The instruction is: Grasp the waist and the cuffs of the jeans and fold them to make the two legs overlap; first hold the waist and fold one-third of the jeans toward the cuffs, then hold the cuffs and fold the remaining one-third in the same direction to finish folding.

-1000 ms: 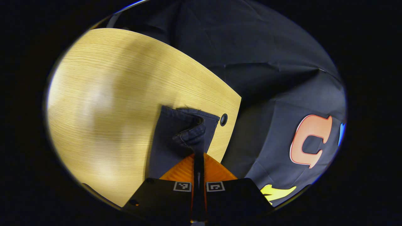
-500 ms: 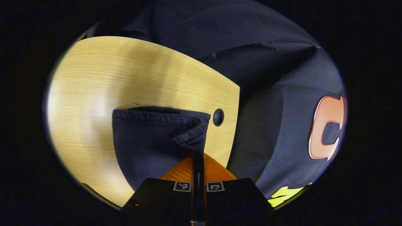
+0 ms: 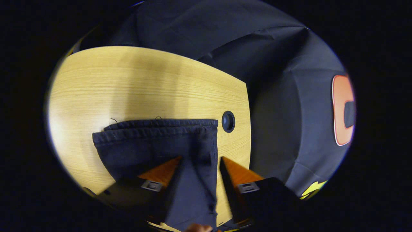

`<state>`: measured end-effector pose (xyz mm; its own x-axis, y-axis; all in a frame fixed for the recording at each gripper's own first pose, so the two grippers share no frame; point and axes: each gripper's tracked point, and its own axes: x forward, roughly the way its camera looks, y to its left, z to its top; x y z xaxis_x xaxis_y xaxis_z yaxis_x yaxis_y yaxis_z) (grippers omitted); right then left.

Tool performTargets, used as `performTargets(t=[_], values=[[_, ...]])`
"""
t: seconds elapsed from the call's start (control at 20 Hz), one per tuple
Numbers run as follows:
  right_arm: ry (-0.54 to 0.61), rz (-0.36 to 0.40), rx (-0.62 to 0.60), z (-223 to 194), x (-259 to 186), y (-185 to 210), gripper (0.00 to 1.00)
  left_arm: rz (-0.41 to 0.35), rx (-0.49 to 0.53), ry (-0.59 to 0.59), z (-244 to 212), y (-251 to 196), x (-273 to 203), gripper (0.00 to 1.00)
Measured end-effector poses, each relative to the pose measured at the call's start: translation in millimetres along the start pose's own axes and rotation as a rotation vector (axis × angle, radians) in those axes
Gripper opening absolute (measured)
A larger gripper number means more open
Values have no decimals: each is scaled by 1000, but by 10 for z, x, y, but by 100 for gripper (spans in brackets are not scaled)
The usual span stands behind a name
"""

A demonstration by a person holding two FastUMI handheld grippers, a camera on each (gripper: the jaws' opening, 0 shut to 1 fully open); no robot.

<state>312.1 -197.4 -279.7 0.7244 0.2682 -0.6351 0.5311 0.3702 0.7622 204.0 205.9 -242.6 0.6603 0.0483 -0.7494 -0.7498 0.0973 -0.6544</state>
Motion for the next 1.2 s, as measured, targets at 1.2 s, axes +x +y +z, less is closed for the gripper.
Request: performTargets(t=[1.2], values=[[-74, -98, -52, -295, -1398, -930, 96, -391, 1037, -477, -1190, -550, -2459, 98]])
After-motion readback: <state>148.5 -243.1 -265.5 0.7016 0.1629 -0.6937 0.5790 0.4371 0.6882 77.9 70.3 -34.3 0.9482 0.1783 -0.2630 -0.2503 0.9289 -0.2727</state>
